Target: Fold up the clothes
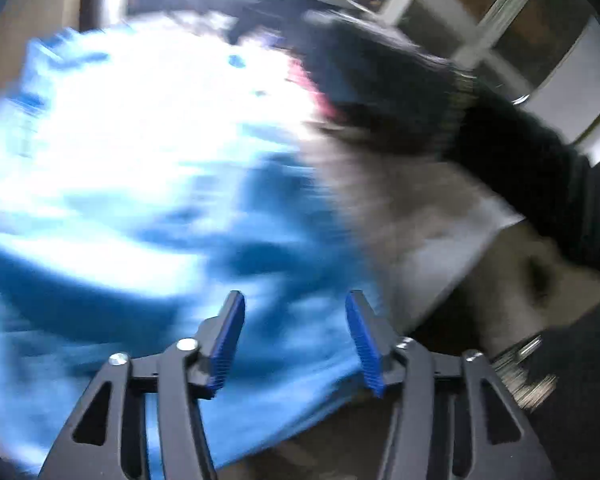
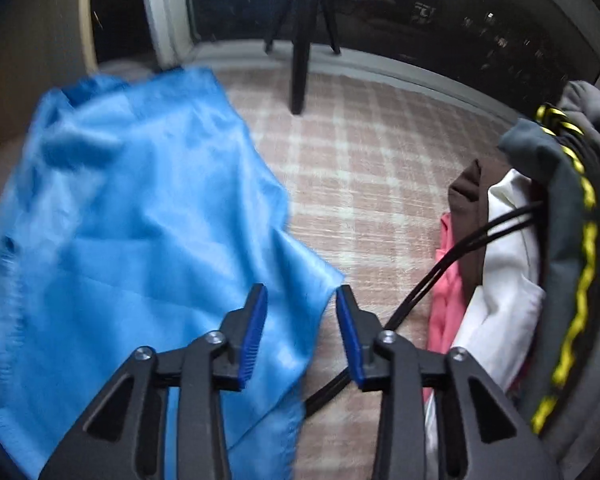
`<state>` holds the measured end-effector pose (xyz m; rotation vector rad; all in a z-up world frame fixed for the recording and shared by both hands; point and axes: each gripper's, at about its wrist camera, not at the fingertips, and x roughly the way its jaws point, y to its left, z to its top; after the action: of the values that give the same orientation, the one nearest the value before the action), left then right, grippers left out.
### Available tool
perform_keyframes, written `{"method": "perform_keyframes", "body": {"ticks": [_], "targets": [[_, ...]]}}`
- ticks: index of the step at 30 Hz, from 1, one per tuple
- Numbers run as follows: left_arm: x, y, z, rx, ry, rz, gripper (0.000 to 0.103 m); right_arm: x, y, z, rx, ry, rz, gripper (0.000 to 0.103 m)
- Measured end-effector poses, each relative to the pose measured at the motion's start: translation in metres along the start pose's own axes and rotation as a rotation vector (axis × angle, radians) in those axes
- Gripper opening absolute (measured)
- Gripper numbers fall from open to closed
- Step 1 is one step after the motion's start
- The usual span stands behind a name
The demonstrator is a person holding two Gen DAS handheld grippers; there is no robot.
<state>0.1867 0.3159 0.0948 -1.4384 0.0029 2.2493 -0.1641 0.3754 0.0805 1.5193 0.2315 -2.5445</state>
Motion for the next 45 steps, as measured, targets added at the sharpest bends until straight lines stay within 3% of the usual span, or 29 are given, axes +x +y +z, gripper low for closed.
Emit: {"method": "perform_keyframes", "body": {"ticks": [2,4,8,12,15,17,19,22,23,25,27,29,31,35,41,45], "targets": [[-0.019,0.019,-0.009,0.035,0.004,0.168,0.054,-0.014,-0.002,-0.003,0.013,-0.023,0.025,0.045],[-0.033,0.044,-0.014,0.033,0.014,0.26,0.054,-0.02,0.004,-0.01,-0.003,-0.019,0.061,0.047],[-0.058,0.103,-0.007,-0.104,-0.018,0.226,0.056,-0.028,0.01,-0.031,-0.019,0.047,0.247,0.047],[-0.046,0.132,0.003,-0.082,0.001,0.21,0.073,-0.033,0.015,-0.062,-0.005,0.114,0.422,0.047],[-0.029,0.149,0.013,-0.06,0.046,0.213,0.073,-0.032,0.014,-0.081,0.008,0.114,0.427,0.047],[-0.015,0.158,0.016,-0.074,0.063,0.166,0.073,-0.021,0.012,-0.081,0.029,0.116,0.376,0.047],[-0.005,0.165,0.018,-0.09,0.079,0.112,0.066,-0.007,0.012,-0.079,0.058,0.149,0.395,0.047],[0.004,0.161,0.015,-0.083,0.135,0.063,0.014,0.007,0.028,-0.08,0.023,0.19,0.397,0.047],[0.007,0.159,0.013,-0.083,0.158,0.052,0.006,0.008,0.036,-0.083,-0.013,0.188,0.359,0.047],[0.002,0.154,0.009,-0.09,0.16,-0.006,0.003,0.004,0.049,-0.087,-0.085,0.144,0.318,0.047],[-0.011,0.145,0.006,-0.092,0.132,-0.055,0.001,0.0,0.055,-0.091,-0.126,0.122,0.275,0.029],[-0.027,0.139,0.002,-0.114,0.108,-0.089,0.001,-0.011,0.052,-0.097,-0.12,0.12,0.27,0.027],[-0.038,0.134,-0.004,-0.137,0.091,-0.109,0.001,-0.029,0.045,-0.109,-0.095,0.121,0.296,0.032],[-0.043,0.132,-0.018,-0.178,0.09,-0.116,0.001,-0.077,0.041,-0.161,-0.035,0.107,0.421,0.058],[-0.027,0.157,-0.031,-0.267,0.137,-0.084,0.001,-0.087,0.081,-0.252,0.037,0.185,0.59,0.058],[-0.027,0.156,-0.027,-0.21,0.152,-0.054,0.002,-0.093,0.111,-0.279,-0.037,0.143,0.547,0.058]]}}
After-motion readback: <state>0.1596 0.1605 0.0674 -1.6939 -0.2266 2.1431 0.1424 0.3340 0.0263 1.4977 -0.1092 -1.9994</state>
